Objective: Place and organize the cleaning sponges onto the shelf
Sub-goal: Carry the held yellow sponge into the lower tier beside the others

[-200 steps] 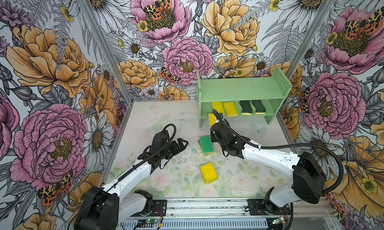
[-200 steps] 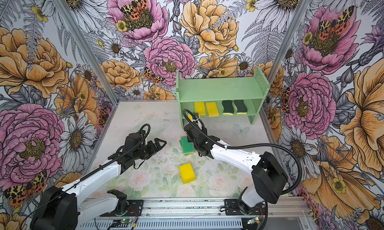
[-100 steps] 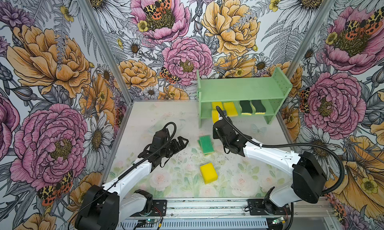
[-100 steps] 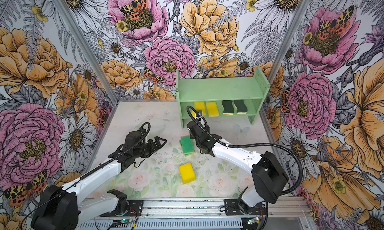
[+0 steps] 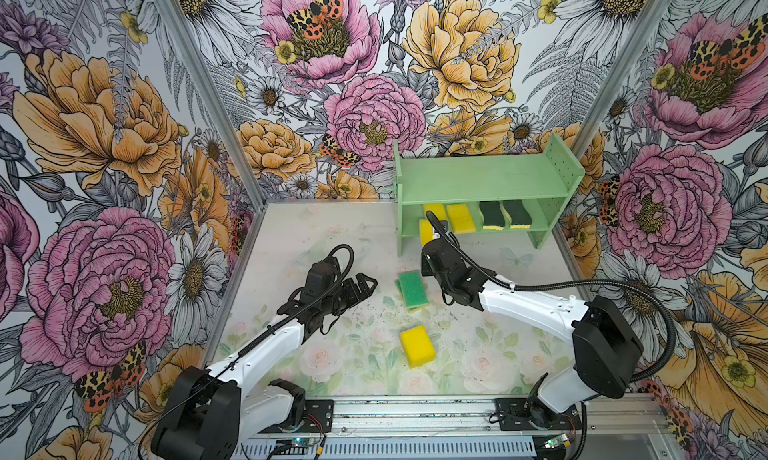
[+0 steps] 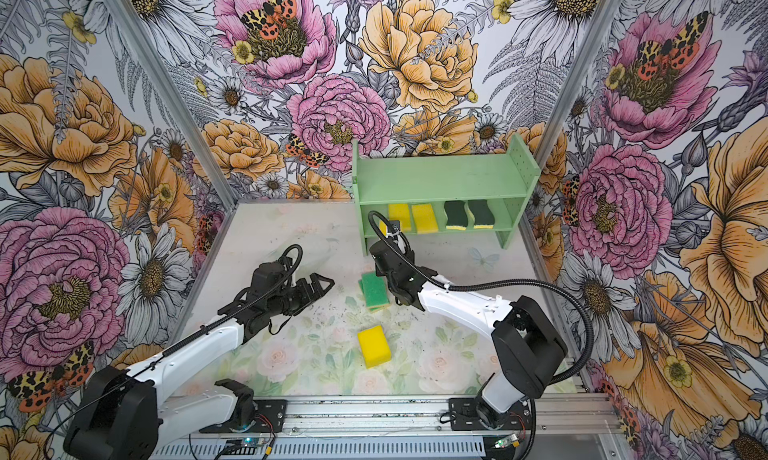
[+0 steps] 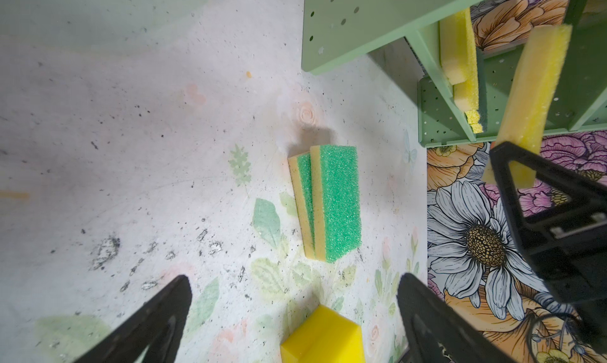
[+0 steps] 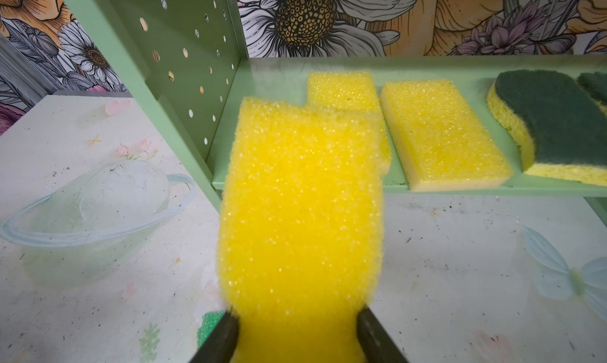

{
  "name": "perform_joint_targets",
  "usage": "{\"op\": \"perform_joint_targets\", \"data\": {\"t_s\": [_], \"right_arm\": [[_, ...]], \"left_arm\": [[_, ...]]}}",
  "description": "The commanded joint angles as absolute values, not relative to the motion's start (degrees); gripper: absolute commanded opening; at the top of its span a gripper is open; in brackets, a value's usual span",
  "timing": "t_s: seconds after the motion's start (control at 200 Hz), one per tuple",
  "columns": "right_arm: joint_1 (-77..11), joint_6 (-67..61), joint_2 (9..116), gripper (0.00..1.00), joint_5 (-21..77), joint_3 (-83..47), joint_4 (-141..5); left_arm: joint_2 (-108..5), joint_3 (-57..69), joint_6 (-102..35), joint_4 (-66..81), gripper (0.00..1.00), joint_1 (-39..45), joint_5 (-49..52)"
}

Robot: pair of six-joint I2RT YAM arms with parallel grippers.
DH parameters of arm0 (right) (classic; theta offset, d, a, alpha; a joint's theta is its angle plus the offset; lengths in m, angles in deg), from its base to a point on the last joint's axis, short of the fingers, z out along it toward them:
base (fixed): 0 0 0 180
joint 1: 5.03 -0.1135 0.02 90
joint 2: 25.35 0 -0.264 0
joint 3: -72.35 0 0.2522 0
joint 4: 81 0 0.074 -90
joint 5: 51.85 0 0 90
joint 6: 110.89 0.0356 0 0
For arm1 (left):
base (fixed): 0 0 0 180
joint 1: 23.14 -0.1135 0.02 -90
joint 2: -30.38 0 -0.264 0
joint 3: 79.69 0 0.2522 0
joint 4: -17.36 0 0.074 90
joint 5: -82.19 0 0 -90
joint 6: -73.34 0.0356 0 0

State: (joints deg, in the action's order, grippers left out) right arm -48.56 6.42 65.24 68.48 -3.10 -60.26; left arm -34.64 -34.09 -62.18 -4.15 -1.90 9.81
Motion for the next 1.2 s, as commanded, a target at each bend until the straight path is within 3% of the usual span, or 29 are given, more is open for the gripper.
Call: {"op": "perform_joint_targets", "data": {"t_s": [0.0,1.196], "right_arm": [[-48.32,6.05,66.75,0.49,68.17,-4.87,-64.39],[-48.39,3.72,71.18,0.48,68.22,-5.23,-72.93]], "left_arm": [[-34.67,-33.93,-60.69,-2.78,0.99,-2.48,10.81],[-33.70,-35.34,-59.64,-2.95,0.99,-4.94,12.94]]}}
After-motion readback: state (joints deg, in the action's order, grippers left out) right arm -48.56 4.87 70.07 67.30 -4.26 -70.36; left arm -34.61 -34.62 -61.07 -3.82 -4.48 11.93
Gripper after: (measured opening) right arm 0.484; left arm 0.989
